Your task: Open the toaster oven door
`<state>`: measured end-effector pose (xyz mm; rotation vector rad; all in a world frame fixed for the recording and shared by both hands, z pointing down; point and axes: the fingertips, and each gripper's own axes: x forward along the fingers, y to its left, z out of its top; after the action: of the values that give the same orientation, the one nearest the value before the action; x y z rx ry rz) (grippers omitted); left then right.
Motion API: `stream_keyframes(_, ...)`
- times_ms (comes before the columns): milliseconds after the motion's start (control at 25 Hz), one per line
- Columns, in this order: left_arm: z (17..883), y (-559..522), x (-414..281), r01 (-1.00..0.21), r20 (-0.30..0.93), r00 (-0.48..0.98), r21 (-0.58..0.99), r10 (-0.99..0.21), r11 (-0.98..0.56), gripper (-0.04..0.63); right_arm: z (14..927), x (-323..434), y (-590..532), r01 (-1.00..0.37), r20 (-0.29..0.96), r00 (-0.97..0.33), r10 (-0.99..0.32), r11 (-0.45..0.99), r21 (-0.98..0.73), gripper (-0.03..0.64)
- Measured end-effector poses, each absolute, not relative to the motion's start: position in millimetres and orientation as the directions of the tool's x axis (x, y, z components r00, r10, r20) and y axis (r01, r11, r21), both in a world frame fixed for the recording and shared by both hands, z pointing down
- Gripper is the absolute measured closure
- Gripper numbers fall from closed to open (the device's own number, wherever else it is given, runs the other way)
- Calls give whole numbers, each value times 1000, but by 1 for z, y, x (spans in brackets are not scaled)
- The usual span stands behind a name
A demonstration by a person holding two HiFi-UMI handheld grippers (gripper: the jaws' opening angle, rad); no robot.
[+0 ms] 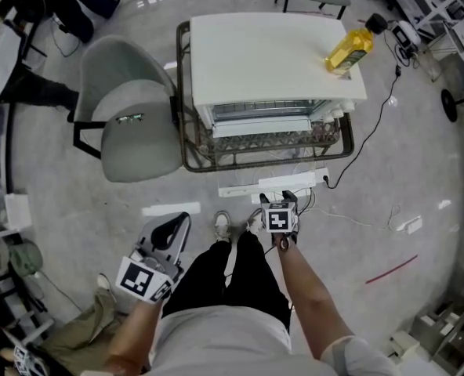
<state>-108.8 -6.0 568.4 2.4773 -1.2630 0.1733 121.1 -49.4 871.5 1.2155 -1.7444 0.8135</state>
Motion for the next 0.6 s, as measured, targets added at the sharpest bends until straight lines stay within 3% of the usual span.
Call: stream_keyframes(600, 565, -6, -108, -801, 253, 594, 273, -764, -533, 580, 863, 120, -40, -937, 908, -164, -386, 348, -21, 311)
